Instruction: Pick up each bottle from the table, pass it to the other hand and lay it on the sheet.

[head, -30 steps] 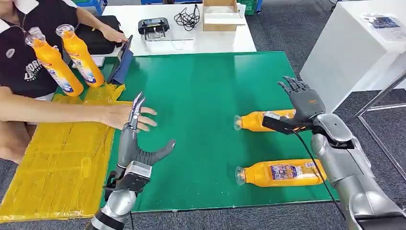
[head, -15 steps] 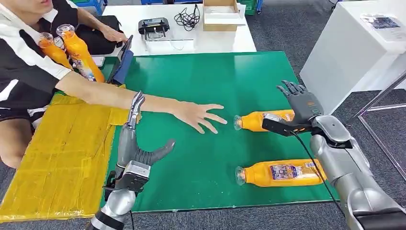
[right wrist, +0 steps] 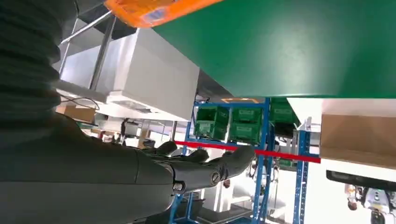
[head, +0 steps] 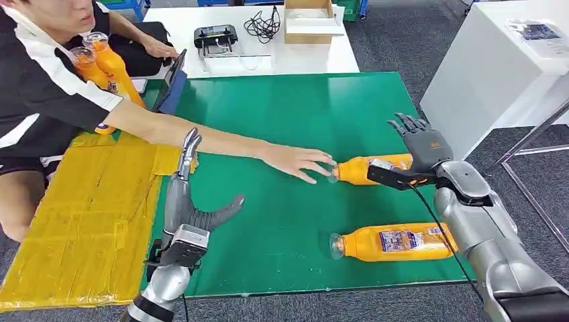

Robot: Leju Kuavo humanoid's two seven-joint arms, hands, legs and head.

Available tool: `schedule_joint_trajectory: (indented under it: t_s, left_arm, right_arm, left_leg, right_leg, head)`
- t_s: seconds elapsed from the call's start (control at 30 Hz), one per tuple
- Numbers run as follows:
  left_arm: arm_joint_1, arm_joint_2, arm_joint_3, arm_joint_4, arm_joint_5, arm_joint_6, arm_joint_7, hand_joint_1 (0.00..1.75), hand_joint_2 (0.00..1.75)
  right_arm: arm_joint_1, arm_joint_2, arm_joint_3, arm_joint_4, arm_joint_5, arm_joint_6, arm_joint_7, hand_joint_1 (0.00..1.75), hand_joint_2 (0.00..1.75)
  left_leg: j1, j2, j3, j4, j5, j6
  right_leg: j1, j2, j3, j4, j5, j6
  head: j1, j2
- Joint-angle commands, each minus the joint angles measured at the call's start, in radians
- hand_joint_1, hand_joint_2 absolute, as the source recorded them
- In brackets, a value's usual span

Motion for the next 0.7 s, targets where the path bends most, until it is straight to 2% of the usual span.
schedule_joint_trajectory:
  t_s: [0.03, 0.7]
  left_arm:
    - [-0.033, 0.004, 0.015, 0.058, 0.003, 0.003, 0.000, 0.00, 1.75]
    - [-0.041, 0.003, 0.015, 0.070, 0.007, 0.001, 0.001, 0.00, 1.75]
  right_arm:
    - [-0.059, 0.015, 0.017, 0.087, -0.004, -0.003, 0.001, 0.00, 1.75]
    - [-0.069, 0.034, 0.026, 0.111, -0.009, 0.017, -0.007, 0.00, 1.75]
  left_leg:
    - [0.000, -0.002, 0.002, -0.001, 0.000, 0.000]
    - [0.000, -0.001, 0.003, -0.001, -0.001, -0.001]
  right_leg:
    - [-0.001, 0.002, 0.002, 0.000, 0.000, -0.001]
    - [-0.001, 0.004, 0.002, 0.000, 0.000, -0.001]
  head:
    - [0.000, 0.000]
    - [0.000, 0.000]
